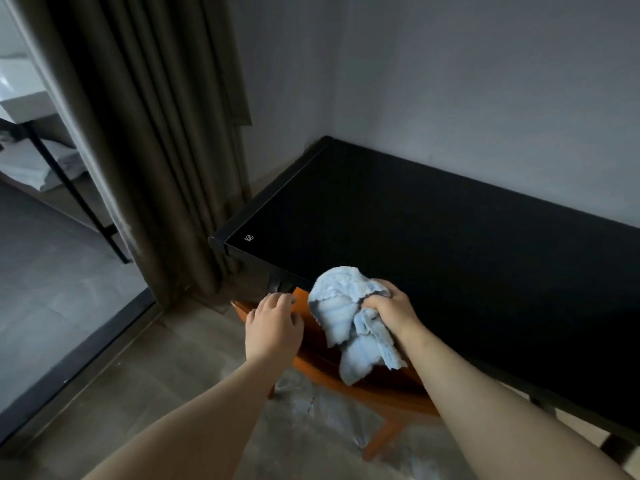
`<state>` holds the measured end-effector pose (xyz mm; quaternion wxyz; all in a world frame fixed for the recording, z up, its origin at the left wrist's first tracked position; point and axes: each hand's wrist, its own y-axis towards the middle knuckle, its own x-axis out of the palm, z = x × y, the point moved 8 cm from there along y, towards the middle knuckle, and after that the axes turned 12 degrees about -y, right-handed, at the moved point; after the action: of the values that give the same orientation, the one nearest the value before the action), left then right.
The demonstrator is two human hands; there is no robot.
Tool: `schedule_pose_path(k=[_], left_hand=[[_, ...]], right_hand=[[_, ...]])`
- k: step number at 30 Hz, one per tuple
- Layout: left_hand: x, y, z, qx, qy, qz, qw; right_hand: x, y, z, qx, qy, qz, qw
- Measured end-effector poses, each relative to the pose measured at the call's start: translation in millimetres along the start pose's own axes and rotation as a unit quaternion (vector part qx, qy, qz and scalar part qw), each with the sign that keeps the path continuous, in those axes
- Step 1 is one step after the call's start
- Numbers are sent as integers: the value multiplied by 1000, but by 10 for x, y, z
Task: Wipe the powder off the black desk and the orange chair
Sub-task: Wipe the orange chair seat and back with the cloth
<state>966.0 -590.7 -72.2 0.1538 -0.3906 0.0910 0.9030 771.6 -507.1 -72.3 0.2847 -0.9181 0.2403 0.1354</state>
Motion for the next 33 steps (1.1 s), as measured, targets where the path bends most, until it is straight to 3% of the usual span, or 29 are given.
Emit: schedule_pose_path(k=[3,6,9,11,15,18,20,23,26,29,33], left_hand=[[263,-290,208,50,4,-51,997],[526,-540,364,81,-22,-144,986],[781,-754,397,130,127,-257,949],[859,-836,391,145,230,-275,922],[920,-910,497,142,292,-266,908],[918,-947,531,143,301,-258,907],[913,-957,529,143,301,-254,908],[908,-956,499,153,285,-249,913],[859,-912,452,179,246,-244,921],[780,-824,396,203,226,-243,921],[757,-707,387,220,247,-258,908]], right_hand=[[-363,-265,276,14,12,57,998],[-836,-592,538,48,102,174,978],[-1208,-910,770,23,148,233,961],[-1313,-1095,899,5,124,237,963],[-1521,-1390,1002,-31,-27,339,940],[-1607,-1580,902,-30,-302,405,863],[-1473,-1569,814,-59,-415,374,827],[-845,-1373,698,-138,-530,207,811],[-300,-1174,664,-141,-583,80,796],[-219,-1001,642,-96,-638,19,764],[-106,-907,673,-85,-725,-21,683]])
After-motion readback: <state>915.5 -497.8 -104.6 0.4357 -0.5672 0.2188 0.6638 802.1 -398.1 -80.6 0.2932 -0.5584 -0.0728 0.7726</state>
